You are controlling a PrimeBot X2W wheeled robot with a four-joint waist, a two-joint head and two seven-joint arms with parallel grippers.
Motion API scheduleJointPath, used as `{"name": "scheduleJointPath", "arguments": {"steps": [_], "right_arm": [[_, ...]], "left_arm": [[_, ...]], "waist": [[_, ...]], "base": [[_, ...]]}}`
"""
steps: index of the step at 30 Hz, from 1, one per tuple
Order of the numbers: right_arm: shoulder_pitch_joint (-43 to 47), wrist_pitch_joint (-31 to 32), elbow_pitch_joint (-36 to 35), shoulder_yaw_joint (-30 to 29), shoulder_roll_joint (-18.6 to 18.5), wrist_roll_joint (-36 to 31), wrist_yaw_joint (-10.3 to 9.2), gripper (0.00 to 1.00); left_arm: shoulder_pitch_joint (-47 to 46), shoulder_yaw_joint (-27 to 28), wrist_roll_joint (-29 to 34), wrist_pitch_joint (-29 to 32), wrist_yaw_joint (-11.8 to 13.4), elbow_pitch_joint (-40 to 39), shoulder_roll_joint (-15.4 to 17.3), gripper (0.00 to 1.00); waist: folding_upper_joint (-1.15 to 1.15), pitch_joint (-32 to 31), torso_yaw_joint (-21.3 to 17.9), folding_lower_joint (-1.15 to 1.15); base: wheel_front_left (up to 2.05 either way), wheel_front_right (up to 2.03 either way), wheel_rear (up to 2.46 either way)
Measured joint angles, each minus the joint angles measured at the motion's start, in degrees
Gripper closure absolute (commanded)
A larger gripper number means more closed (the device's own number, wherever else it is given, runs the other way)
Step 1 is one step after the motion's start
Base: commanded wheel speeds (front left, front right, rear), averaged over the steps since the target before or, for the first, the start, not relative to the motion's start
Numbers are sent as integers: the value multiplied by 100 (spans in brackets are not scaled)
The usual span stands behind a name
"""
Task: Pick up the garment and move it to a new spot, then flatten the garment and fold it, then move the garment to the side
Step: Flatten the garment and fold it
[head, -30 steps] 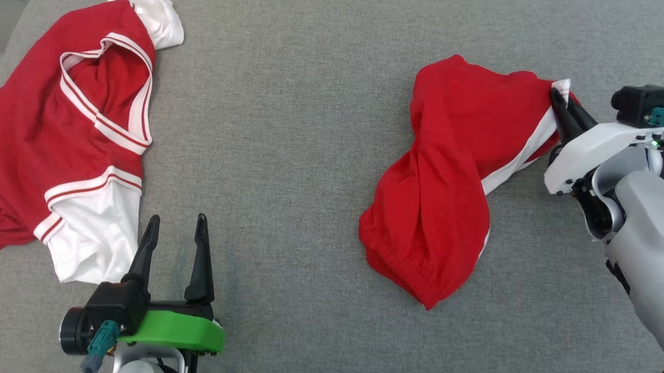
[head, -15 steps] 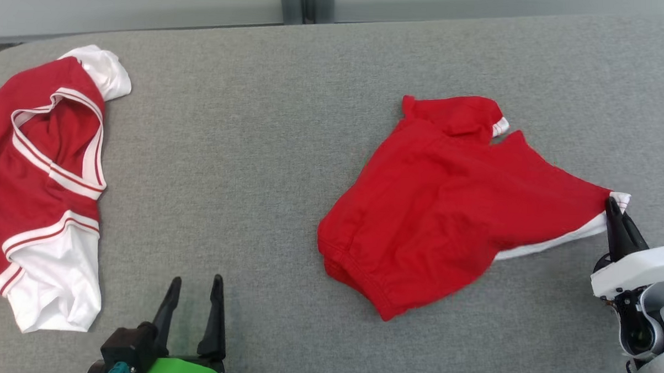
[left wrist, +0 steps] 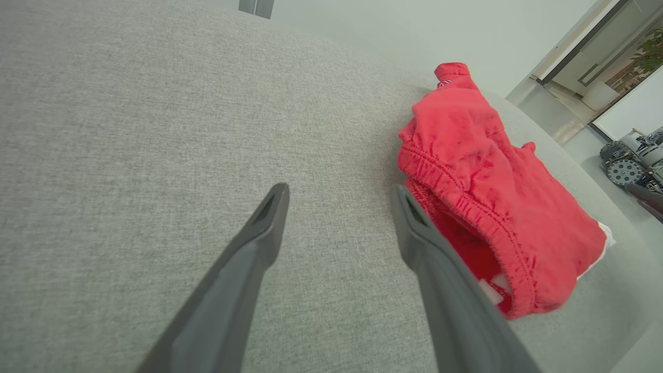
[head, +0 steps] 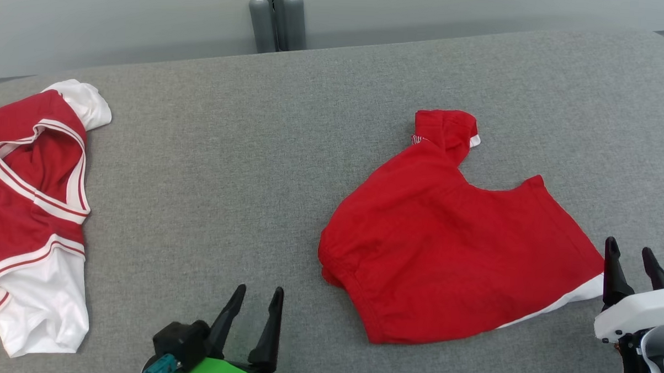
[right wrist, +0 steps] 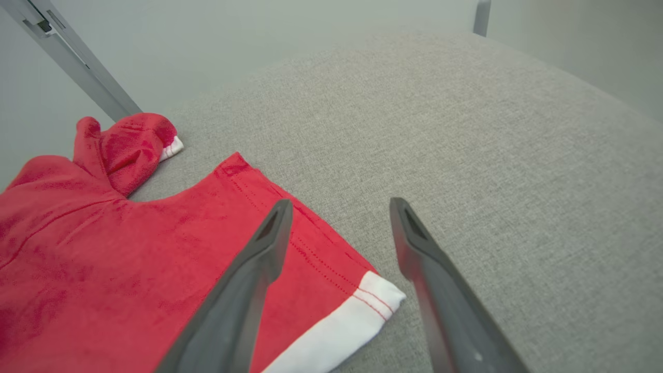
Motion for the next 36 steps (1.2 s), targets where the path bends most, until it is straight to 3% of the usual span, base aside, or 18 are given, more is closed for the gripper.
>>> {"name": "scheduleJointPath", "arguments": {"steps": [10,18,26,27,28,36], "right_arm": [[630,-990,-1456,-287,242,-2031,2,0],[1131,-1015,-2742,203,528,-2499,4,0],[1328,-1015,-2819,724,739,-2491,4,0],[1330,-1014,-2799,767,742,-2488,4,0],[1339,-1015,-2780,829,747,-2488,4,0],[1358,-1014,-2761,890,797,-2448,4,0]], "left_arm": [[-35,-1218,-904,851,-33,-706,180,0],[-387,-1780,-1283,1134,-34,-304,372,0],[-817,-1789,-1383,991,-4,430,279,0],[-839,-1800,-1389,969,-5,449,264,27],[-868,-1795,-1390,920,-7,461,247,100],[-1051,-1579,-1688,856,10,216,316,100]], "waist": [[0,-105,-171,0],[0,-4,-380,0],[0,115,-655,0],[0,120,-687,0],[0,126,-721,0],[0,84,-824,0]], "base": [[0,0,0],[0,0,0],[0,0,0],[0,0,0],[0,0,0],[0,0,0]]}}
